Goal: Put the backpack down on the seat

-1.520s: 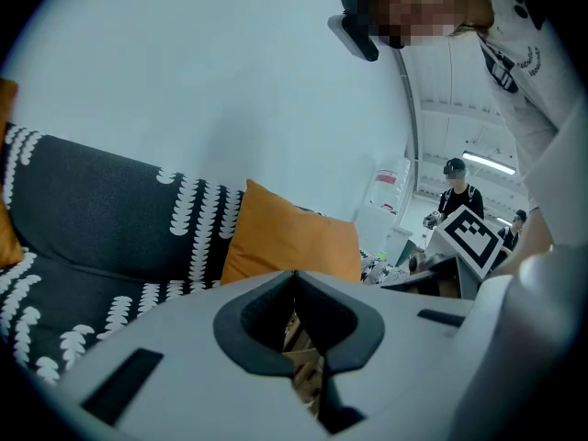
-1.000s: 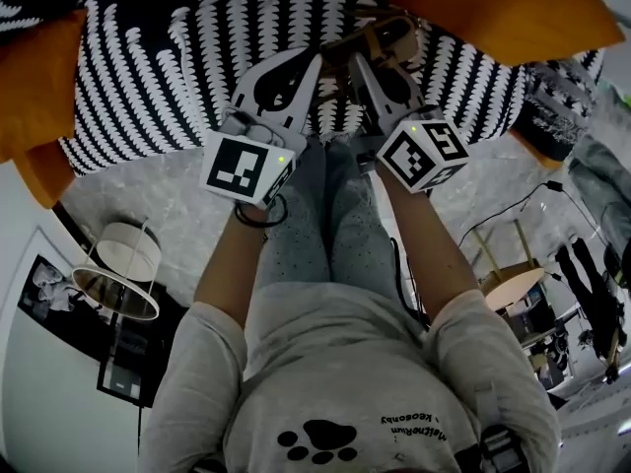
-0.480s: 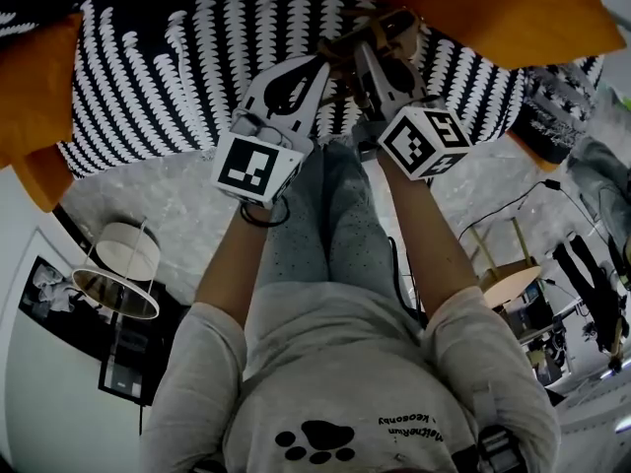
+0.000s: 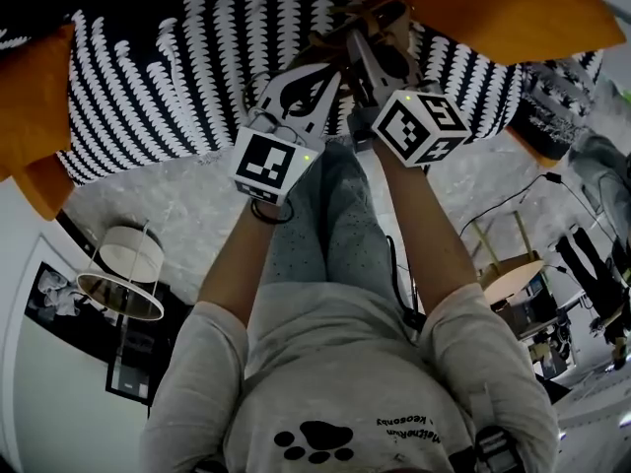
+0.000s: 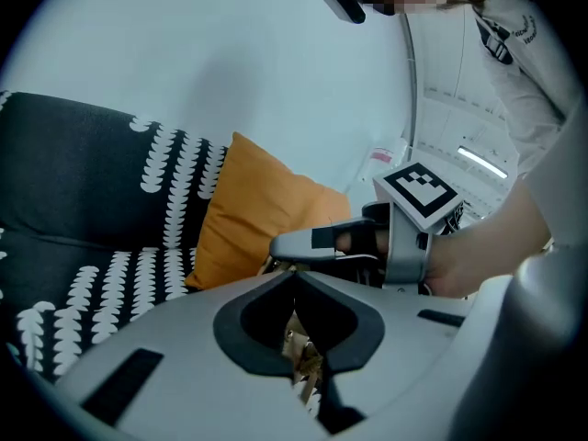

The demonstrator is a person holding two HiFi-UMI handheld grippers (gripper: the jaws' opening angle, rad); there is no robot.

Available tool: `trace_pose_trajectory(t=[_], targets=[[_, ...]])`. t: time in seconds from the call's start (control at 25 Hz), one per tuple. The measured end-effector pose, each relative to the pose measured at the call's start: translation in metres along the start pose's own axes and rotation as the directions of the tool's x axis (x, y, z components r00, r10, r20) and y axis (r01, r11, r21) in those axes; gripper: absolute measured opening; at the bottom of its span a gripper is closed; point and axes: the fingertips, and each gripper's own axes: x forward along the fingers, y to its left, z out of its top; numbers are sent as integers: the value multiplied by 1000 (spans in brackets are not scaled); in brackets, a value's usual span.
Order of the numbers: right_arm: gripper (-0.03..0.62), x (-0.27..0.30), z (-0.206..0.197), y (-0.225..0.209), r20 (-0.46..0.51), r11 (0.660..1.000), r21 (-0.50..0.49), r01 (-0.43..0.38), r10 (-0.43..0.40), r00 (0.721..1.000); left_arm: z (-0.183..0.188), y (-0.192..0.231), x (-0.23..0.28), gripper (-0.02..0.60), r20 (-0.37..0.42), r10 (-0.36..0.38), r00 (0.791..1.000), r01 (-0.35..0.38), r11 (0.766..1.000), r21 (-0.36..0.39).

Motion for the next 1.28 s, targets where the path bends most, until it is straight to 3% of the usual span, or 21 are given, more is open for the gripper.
trace_pose_trajectory(t=[0.32,0.56,0.76,0.96,1.12,1.28], targets=[[74,15,5,-9,-22,999,26,-22,22,1000,-16,11,25,20,-71,-5,997,3,1000,-20],[74,15,-11,-63,-40,998,59,-31,33,999,-62,12,78,20,-129,3,992,-6,1000,-25],[74,30,-17,-30,-48,998,46,-43,45,998,-58,44,53,20,-114,26,993,-28,1000,-11],[75,25,-20,-22,-61,1000,24,-16,18,998,-55,48,46,20,-108,34,994,-34,999,-3],[120,9,-14,-5,-71,1000,-11,6,-7,997,-35,42,33,20,-86,53,995,-53,999,5],[153,24,-39,-20,-104,998,-26,64,-67,992,-55,62,39,20,-99,61,993,-62,998,-10]])
